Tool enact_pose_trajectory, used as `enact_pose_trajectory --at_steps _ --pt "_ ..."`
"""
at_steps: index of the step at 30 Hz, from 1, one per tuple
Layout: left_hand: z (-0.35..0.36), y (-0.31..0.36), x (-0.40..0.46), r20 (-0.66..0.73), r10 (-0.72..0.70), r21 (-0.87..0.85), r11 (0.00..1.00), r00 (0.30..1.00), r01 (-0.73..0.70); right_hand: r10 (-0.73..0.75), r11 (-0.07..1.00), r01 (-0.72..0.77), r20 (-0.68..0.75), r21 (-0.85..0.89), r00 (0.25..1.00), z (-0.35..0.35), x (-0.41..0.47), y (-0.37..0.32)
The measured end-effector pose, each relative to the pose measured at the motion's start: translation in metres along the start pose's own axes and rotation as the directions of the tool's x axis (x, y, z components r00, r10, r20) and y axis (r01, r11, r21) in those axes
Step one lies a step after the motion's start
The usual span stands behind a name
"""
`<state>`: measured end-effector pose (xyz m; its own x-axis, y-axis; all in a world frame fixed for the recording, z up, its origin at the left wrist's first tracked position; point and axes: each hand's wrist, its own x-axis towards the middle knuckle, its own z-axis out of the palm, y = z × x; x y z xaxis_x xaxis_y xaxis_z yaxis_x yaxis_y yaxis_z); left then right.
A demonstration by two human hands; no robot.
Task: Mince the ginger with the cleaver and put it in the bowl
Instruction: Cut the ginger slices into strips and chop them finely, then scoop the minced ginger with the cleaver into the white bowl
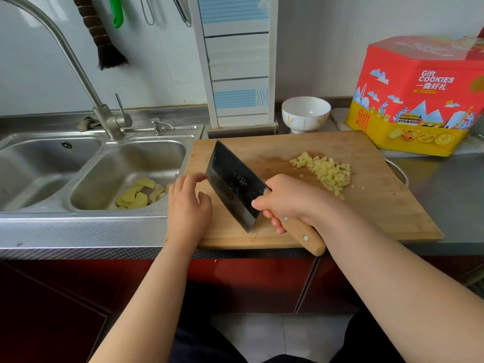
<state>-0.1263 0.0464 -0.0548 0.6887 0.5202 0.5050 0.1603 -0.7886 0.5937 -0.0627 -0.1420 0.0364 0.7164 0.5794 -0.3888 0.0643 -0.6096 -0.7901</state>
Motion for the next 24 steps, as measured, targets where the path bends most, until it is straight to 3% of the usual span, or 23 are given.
enact_pose_trajectory --at_steps 11,16,21,23,24 --pt "0.027 0.028 0.015 0.056 0.087 0.001 0.996 0.995 -0.088 0.174 0.981 -0.19 -0.238 -0.043 0.955 -0.073 -0.016 0.045" --pt "0.042 0.048 0.033 0.123 0.056 -0.081 0.996 0.991 -0.046 0.215 0.969 -0.244 -0.349 -0.04 0.912 -0.104 -0.028 0.061" --pt "0.055 0.098 0.07 0.34 -0.096 -0.296 0.933 0.936 0.203 0.236 0.966 -0.259 -0.356 -0.019 0.904 -0.117 -0.028 0.073" --pt "0.068 0.114 0.093 0.502 -0.151 -0.402 0.831 0.852 0.384 0.24 0.967 -0.255 -0.344 -0.001 0.908 -0.118 -0.026 0.076" --pt "0.077 0.12 0.106 0.588 -0.185 -0.45 0.734 0.788 0.509 0.242 0.967 -0.255 -0.337 0.004 0.91 -0.118 -0.025 0.077"
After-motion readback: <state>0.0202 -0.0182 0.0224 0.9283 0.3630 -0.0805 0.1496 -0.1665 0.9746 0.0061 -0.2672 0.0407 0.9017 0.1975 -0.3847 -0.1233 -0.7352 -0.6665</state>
